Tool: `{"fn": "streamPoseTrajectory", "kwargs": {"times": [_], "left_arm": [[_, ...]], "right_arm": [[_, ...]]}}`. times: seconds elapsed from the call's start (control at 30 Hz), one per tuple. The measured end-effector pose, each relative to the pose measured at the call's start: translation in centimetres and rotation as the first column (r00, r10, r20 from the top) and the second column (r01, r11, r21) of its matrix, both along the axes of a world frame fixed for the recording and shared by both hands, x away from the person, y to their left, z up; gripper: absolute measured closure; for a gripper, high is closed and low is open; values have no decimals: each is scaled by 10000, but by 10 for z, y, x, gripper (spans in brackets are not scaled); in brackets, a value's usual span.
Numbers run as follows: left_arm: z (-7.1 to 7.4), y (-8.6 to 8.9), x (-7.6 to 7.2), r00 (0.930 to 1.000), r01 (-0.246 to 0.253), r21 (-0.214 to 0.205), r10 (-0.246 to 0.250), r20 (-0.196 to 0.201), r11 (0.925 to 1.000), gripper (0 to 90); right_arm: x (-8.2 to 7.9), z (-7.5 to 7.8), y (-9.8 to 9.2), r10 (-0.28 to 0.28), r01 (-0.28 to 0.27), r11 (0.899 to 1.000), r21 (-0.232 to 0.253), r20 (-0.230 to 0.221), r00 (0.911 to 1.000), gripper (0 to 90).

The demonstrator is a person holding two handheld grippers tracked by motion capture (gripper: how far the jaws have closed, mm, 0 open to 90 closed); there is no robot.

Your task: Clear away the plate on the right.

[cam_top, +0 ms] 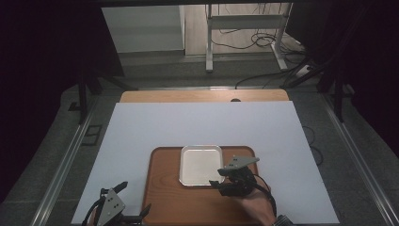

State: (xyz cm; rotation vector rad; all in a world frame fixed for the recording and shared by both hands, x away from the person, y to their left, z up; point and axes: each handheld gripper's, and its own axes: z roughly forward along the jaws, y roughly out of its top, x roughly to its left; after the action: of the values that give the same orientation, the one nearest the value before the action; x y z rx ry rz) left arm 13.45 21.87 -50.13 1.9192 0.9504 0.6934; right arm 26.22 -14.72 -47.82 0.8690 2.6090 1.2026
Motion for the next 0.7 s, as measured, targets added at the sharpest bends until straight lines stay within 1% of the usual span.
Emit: {"fn": "streamPoseTrajectory", "kwargs": {"times": [0.03,0.1,0.13,0.17,0.23,0.27,0.37,0.4,0.47,0.5,0.7], "left_arm": [[0,1,0,10000,-39,-77,39,3,10000,9],[0,1,0,10000,-64,-129,64,28,9999,9],[0,1,0,10000,-64,-129,64,28,9999,9],[0,1,-1,9999,-86,-150,87,73,9999,9],[0,1,-1,9999,-81,-147,83,91,9999,9],[0,1,-2,9999,-76,-116,77,99,9999,9],[-1,1,-1,9999,-75,-95,75,90,9999,12],[0,1,-1,9999,-75,-69,76,92,9999,14],[-1,0,-1,9999,-102,-69,102,80,9999,15],[-1,0,-1,9999,-102,-69,102,80,9999,15],[-1,1,-1,9999,-115,-69,115,53,9999,16]], "right_arm": [[0,1,-2,-15,15,10000,58,66,10000,424],[1,3,-5,-44,42,9999,133,111,9999,402],[1,3,-5,-44,42,9999,133,111,9999,402],[1,4,-8,-136,133,9996,239,111,9998,375],[1,5,-9,-161,158,9995,260,110,9998,366],[1,5,-13,-209,204,9992,350,114,9997,342],[2,6,-15,-217,213,9992,350,98,9997,318],[2,5,-18,-240,236,9990,372,93,9997,286],[2,5,-20,-214,210,9992,344,120,9997,256],[2,5,-20,-214,210,9992,344,120,9997,256],[3,5,-24,-201,191,9992,359,274,9994,168]]}}
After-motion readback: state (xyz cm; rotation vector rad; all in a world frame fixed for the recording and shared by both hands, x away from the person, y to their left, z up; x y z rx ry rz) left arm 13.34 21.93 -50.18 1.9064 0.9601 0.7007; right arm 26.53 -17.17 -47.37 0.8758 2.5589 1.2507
